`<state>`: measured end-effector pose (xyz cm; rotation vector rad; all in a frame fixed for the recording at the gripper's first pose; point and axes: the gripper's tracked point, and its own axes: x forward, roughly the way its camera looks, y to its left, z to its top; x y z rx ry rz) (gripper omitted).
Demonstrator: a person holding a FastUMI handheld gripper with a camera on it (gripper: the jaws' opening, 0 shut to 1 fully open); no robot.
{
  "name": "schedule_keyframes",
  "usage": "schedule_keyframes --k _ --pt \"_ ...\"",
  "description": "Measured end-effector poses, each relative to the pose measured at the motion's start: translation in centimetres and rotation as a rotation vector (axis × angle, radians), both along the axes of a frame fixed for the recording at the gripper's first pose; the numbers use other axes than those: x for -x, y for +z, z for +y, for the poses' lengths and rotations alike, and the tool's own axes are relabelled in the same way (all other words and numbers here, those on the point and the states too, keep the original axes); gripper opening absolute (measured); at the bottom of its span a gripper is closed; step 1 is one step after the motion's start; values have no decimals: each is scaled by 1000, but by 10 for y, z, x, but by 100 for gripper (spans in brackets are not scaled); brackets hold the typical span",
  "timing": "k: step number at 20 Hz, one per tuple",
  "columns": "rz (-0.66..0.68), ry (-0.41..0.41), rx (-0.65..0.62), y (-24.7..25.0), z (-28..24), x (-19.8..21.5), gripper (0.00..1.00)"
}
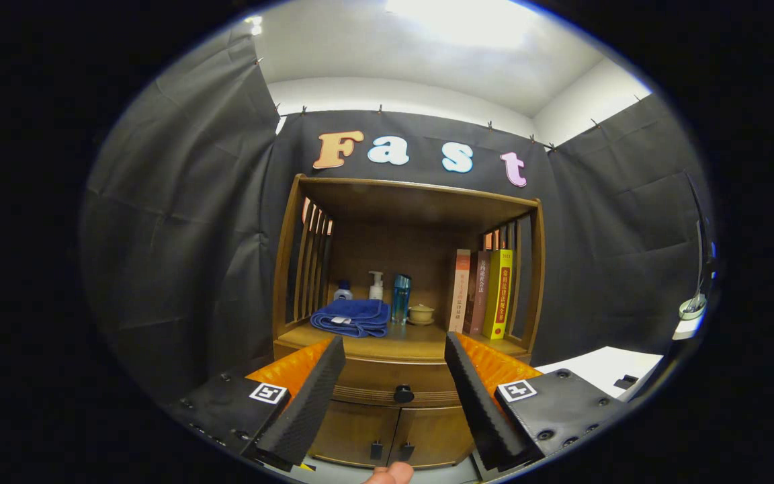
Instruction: Pull open the drawer, take out the items inside it, and place them on the countertop above the cabinet.
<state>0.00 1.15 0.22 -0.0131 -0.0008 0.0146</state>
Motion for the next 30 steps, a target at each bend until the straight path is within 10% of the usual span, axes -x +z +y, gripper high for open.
schedule_keyframes --k 30 --pt "18 13 25 -11 -5 -28 98"
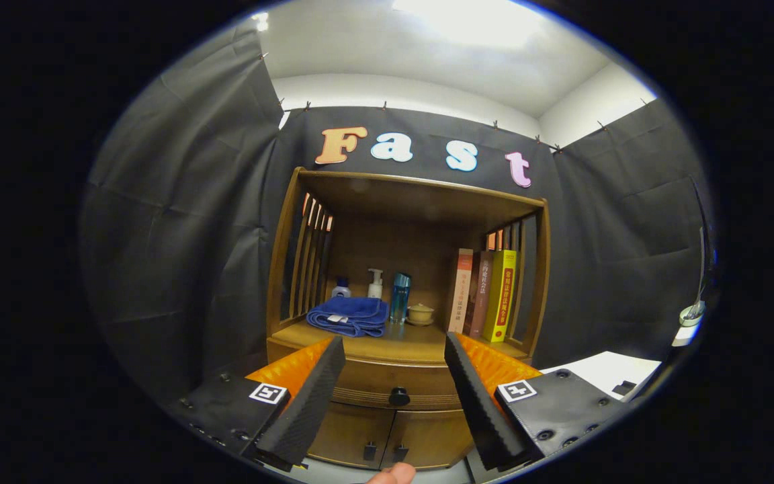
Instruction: Pull open the drawer, take out the items inside it, and place them on the countertop above the cabinet.
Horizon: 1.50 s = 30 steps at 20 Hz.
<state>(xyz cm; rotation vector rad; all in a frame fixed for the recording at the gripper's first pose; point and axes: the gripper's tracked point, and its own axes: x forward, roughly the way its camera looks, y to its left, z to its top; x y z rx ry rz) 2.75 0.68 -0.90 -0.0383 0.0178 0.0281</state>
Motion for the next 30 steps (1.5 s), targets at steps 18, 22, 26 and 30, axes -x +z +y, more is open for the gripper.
schedule_keyframes --k 18,22,26,30 --pt "216 -76 -194 -239 -30 -102 100" --pt "255 -80 -182 -265 -37 -115 100" --pt "282 -73 -163 -278 -33 -119 99" --pt "313 -54 -166 -292 -21 -121 92"
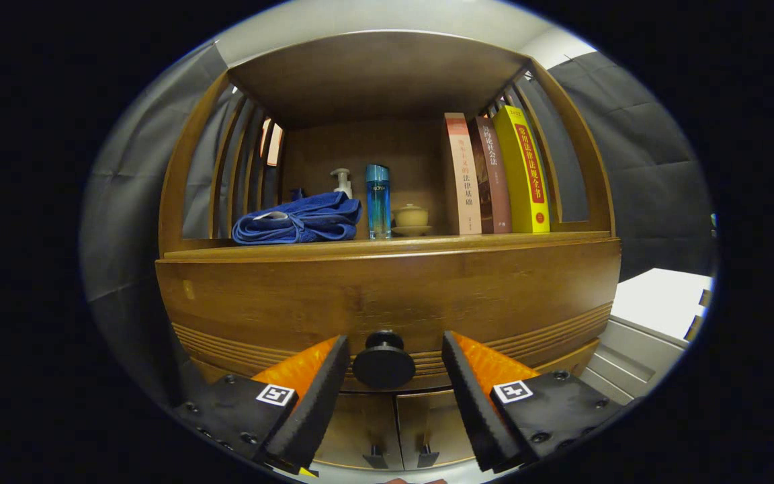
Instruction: Pull open the drawer, take out the items inside it, and place them on the countertop above the cabinet.
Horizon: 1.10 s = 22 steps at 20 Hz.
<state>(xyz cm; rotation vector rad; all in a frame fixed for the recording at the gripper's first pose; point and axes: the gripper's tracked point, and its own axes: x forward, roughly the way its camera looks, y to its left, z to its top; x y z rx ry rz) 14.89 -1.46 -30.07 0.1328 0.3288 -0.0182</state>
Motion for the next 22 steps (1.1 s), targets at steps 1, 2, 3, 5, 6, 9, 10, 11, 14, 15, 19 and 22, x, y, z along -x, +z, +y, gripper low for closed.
schedule_keyframes --k 1,2,3,5,6,9,10,11,14,15,19,22 --pt "0 12 -1 0 4 -1 92" --pt "-8 17 0 0 6 -2 87" --pt "-9 16 -1 0 6 1 82" --pt "-5 19 -11 -2 12 3 72" --pt "-3 9 6 -4 7 1 67" --pt "-10 3 26 -1 4 -3 53" --pt "-3 3 15 -2 4 -4 51" --pt "-2 6 4 -1 4 -5 48" --pt "-24 -5 12 6 1 -6 44" --pt "-22 -12 4 7 1 -1 44" --pt "-25 -37 12 20 -2 18 44" --pt "-10 -54 21 26 -2 39 44"
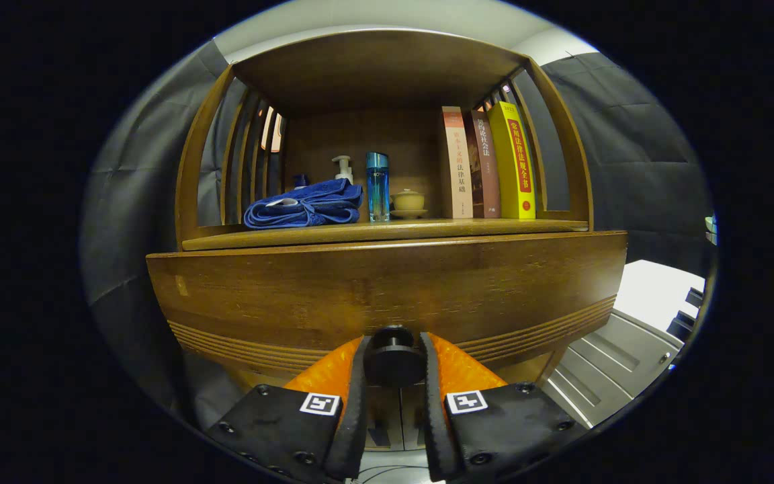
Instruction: Pull open the drawer, take out the items inside it, and place them on the countertop above the cabinet.
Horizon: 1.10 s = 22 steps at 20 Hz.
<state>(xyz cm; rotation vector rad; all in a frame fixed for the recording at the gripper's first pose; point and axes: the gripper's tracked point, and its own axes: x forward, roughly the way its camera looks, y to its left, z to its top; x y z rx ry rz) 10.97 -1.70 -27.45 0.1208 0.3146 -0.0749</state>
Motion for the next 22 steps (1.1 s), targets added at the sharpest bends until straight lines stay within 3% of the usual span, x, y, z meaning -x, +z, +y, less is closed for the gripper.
schedule_keyframes --k 22 --pt "49 -69 20 20 -2 88 44"
